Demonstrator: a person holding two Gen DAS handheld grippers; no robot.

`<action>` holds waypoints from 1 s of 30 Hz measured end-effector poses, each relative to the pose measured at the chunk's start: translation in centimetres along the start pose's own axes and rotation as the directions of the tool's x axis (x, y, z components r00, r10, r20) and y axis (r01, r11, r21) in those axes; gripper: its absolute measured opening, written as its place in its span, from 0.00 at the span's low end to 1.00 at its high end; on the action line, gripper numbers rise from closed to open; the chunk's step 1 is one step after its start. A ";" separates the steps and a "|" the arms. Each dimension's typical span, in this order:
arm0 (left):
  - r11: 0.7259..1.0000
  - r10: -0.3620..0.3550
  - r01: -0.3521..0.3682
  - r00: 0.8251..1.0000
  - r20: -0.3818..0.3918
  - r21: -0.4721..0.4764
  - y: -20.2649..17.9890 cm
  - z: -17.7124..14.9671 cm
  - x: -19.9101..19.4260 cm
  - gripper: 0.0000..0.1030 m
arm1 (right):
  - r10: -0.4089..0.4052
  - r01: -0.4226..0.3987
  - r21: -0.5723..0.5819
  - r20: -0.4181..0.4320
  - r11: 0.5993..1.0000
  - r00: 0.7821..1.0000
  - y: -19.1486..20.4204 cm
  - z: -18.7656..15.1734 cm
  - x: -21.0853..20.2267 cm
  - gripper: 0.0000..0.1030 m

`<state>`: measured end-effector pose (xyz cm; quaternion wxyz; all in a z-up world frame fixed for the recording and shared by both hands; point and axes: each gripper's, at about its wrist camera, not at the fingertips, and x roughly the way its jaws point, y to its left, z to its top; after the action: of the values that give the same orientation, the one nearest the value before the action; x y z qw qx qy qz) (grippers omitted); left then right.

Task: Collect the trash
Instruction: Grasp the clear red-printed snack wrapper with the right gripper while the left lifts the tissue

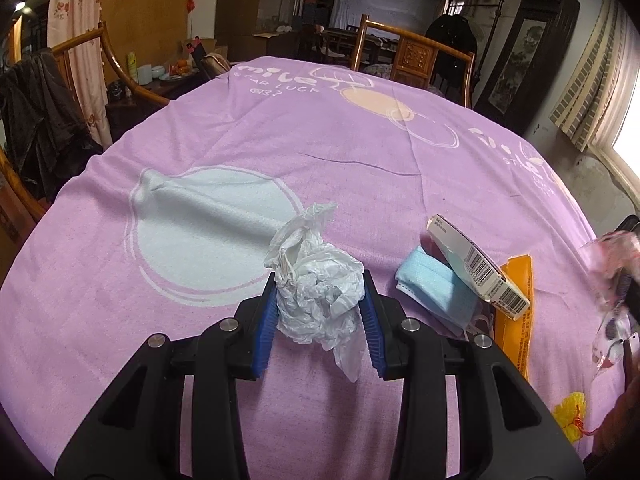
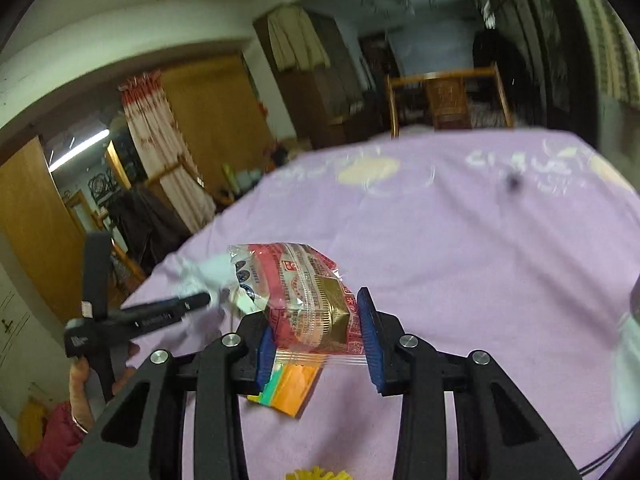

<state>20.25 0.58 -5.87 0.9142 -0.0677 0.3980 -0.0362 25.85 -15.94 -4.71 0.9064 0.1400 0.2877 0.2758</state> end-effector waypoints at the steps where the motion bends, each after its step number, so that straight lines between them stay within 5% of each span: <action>1: 1.000 -0.002 0.002 1.000 0.004 0.001 0.0 0.0 -0.1 0.38 | 0.000 0.000 0.000 0.009 1.000 1.000 0.1 0.0 -0.2 0.37; 14: 0.999 0.001 0.002 0.998 0.065 -0.044 1.9 -1.5 -5.9 0.38 | 0.037 -0.035 0.038 -0.043 0.999 0.998 -0.7 0.0 0.1 0.37; 26: 0.972 0.177 -0.146 0.970 0.168 -0.183 10.4 -6.5 -17.9 0.38 | 0.078 -0.078 -0.004 -0.012 0.997 0.997 0.5 -0.8 -1.7 0.36; 30: 0.941 0.274 -0.233 0.951 0.146 -0.246 14.8 -9.4 -20.9 0.38 | 0.074 -0.075 -0.022 -0.027 0.997 0.997 0.8 -1.1 -1.2 0.18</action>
<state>-0.65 16.80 0.68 0.9294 -0.1221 0.3215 0.1337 24.06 -15.87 -4.69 0.8932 0.1367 0.2909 0.3145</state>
